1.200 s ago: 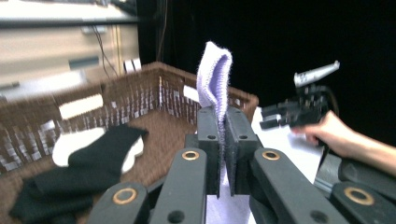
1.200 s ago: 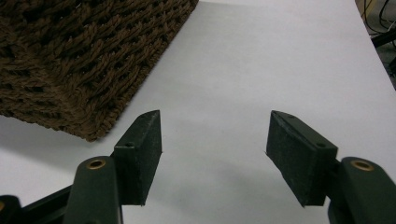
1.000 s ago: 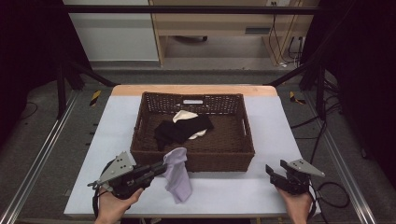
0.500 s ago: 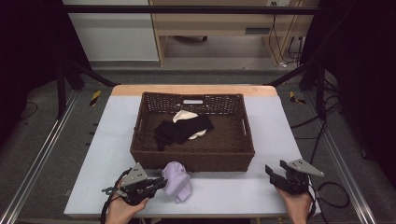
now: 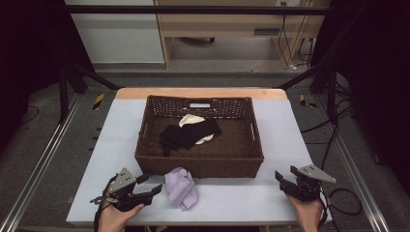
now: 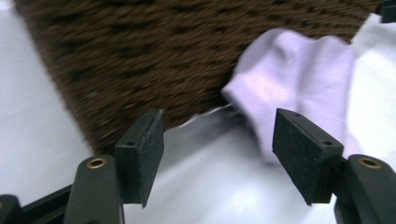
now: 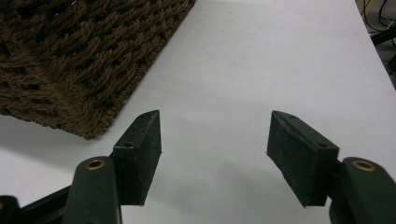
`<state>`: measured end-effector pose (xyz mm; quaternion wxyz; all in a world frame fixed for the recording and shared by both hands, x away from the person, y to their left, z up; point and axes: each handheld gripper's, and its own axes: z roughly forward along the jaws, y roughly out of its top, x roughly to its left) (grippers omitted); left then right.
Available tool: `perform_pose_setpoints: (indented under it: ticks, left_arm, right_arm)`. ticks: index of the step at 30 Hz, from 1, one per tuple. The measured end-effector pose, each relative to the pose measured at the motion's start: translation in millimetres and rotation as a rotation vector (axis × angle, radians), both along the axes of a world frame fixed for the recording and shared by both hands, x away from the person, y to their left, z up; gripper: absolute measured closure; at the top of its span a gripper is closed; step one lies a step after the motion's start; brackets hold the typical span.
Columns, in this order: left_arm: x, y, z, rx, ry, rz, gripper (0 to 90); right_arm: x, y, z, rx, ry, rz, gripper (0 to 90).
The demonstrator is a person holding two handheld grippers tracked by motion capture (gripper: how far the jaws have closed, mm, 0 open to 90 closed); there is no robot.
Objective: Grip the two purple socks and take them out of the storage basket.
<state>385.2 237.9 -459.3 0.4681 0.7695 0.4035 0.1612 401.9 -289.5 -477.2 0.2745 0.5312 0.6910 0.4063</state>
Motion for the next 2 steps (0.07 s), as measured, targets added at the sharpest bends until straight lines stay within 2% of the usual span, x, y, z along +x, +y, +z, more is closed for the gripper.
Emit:
perform_pose_setpoints:
  ticks: [2]
  left_arm:
    - [0.4,4.9,-2.6,0.020,0.003,0.020,32.6]
  right_arm:
    - [0.1,0.0,0.0,0.001,-0.001,0.000,34.6]
